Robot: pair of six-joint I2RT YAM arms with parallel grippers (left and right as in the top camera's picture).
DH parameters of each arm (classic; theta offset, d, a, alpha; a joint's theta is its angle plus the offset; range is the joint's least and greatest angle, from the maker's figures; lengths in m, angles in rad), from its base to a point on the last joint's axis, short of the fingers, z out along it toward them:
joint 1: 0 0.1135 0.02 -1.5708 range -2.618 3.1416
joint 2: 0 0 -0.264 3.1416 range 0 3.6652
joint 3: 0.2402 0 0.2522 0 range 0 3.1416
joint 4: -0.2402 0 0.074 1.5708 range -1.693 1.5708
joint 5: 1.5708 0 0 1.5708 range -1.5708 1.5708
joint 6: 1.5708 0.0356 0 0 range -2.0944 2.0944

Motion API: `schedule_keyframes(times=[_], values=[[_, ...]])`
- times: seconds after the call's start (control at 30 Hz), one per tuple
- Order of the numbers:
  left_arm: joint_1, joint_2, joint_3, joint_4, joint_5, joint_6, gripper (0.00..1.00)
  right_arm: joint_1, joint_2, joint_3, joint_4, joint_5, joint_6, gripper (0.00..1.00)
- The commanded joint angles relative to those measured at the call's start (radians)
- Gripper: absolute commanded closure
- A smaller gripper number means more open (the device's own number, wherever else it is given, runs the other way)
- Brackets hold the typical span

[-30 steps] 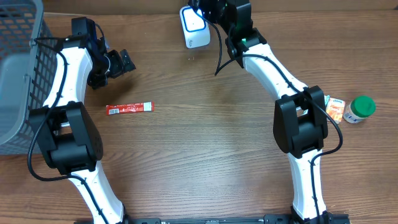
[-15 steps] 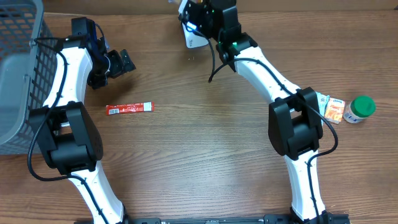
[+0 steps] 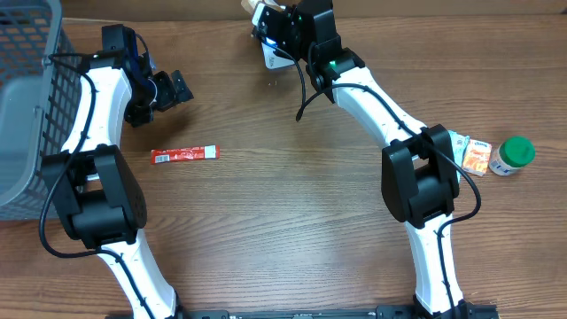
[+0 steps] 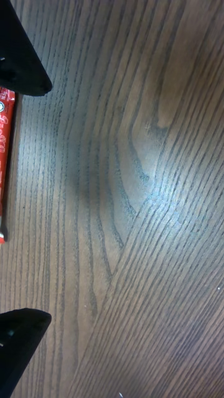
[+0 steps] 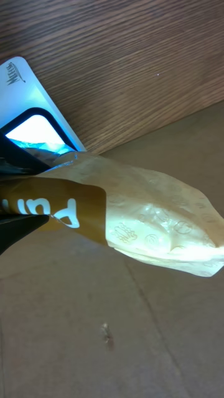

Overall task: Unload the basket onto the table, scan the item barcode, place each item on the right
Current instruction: 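Hold the snack bag barcode in front of the white scanner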

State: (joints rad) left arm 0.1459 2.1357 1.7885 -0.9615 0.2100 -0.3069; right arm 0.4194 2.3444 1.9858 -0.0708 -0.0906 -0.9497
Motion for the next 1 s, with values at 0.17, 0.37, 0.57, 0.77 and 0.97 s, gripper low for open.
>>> schedule_keyframes(times=[0.17,0.37,0.57,0.77,0.97], values=[[0.000,-0.038,0.021,0.001,0.016,0.015,0.00,0.018,0.007,0.014,-0.022,-0.045,0.011,0.96],[0.000,-0.038,0.021,0.001,0.016,0.015,0.00,0.024,0.007,0.014,-0.072,-0.046,0.011,0.96],[0.000,-0.038,0.021,0.001,0.016,0.015,0.00,0.024,0.007,0.014,-0.092,-0.082,0.094,0.96],[0.000,-0.038,0.021,0.001,0.016,0.015,0.00,0.026,0.007,0.014,-0.091,-0.091,0.114,0.96],[0.000,-0.038,0.021,0.001,0.016,0.015,0.00,0.026,0.007,0.014,-0.073,-0.091,0.142,0.96]])
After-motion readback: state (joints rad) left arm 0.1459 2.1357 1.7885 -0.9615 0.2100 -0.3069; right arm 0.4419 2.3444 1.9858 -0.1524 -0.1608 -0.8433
